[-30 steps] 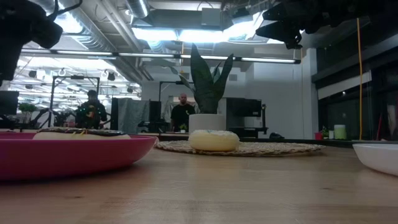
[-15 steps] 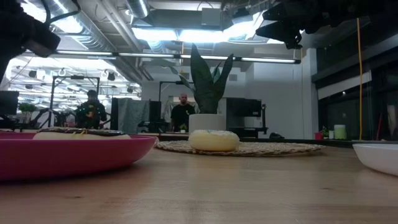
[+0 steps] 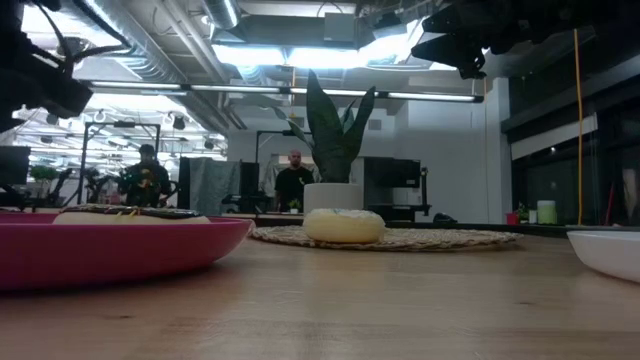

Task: Pick & Place donuts
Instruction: Put the top blue donut on the white plate

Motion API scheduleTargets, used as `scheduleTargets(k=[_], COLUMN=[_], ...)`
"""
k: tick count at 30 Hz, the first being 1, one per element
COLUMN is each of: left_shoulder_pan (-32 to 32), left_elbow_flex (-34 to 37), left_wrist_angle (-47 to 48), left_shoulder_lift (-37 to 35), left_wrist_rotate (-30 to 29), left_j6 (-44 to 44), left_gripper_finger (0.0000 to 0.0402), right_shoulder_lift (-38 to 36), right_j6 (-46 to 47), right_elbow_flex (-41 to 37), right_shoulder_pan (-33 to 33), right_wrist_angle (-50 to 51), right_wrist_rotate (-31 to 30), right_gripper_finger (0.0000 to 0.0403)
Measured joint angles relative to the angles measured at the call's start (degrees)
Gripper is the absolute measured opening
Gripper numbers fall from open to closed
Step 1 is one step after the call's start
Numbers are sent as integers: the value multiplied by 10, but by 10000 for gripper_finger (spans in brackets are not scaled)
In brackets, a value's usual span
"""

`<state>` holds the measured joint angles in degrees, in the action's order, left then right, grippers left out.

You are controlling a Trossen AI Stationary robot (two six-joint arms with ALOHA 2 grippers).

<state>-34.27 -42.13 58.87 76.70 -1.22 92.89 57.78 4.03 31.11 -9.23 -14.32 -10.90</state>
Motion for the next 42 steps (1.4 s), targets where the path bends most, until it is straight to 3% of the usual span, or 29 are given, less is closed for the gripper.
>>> scheduleTargets(k=[9,20,35,42], left_shoulder_pan=[-24,-29,-29,-32], left_elbow_flex=[0,0,0,-10], left_wrist_angle=[-21,-41,-60,-54], left_shoulder_lift=[46,75,87,82], left_wrist_rotate=[17,-10,-8,-8], left_j6=[19,30,34,34], left_gripper_finger=[198,190,56,14], right_shoulder_lift=[0,0,0,0], right_j6=[0,0,0,0], right_elbow_flex=[0,0,0,0], right_shoulder_pan=[0,0,0,0], right_wrist_angle=[0,0,0,0], right_wrist_rotate=[0,0,0,0], right_gripper_finger=[248,248,248,248])
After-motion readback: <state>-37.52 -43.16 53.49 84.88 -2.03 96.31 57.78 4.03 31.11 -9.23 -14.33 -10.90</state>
